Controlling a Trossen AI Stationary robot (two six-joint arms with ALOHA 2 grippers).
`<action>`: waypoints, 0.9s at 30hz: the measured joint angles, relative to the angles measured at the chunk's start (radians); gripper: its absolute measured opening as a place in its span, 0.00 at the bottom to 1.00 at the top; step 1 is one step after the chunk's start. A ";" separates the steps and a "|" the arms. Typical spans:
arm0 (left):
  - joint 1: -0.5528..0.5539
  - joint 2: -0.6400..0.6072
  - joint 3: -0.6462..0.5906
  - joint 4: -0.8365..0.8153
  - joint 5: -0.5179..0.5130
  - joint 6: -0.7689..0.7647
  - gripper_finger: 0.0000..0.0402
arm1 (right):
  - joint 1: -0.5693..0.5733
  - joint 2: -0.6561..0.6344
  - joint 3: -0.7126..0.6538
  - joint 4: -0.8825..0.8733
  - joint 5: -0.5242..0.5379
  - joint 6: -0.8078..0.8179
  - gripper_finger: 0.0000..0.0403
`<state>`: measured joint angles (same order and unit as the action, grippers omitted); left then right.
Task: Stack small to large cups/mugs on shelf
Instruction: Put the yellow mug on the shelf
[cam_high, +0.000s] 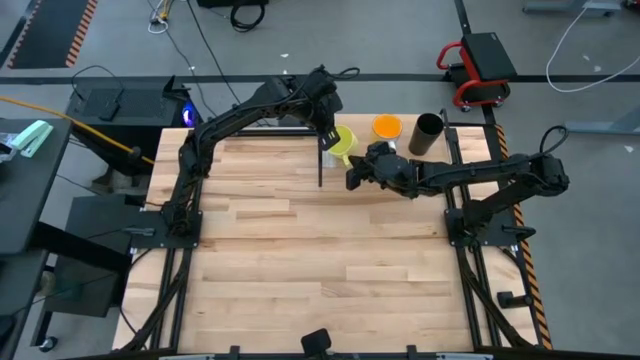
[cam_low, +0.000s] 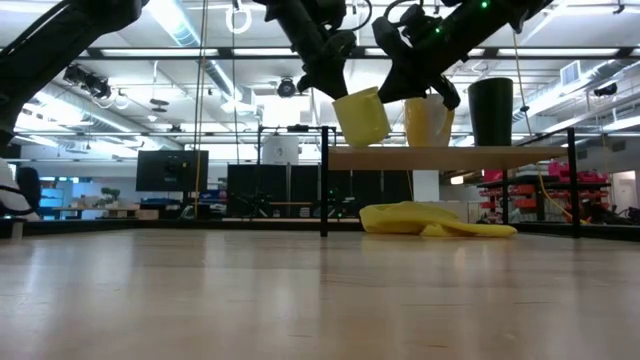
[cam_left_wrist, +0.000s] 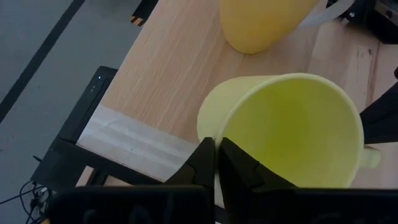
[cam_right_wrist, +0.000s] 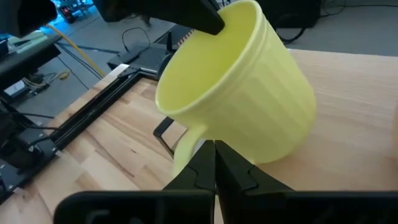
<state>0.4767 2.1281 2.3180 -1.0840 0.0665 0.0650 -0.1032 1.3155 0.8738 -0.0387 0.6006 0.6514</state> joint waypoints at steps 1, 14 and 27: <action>0.000 0.000 0.000 0.001 0.000 0.000 0.04 | 0.000 0.000 0.000 0.000 0.000 0.000 0.02; 0.008 0.007 0.000 0.016 0.001 0.000 0.04 | 0.000 0.000 0.000 -0.023 -0.029 0.011 0.02; 0.008 0.026 0.000 0.026 0.005 -0.003 0.06 | 0.000 0.000 0.000 -0.029 -0.040 0.012 0.02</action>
<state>0.4846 2.1536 2.3180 -1.0580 0.0716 0.0624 -0.1028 1.3155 0.8738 -0.0680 0.5606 0.6632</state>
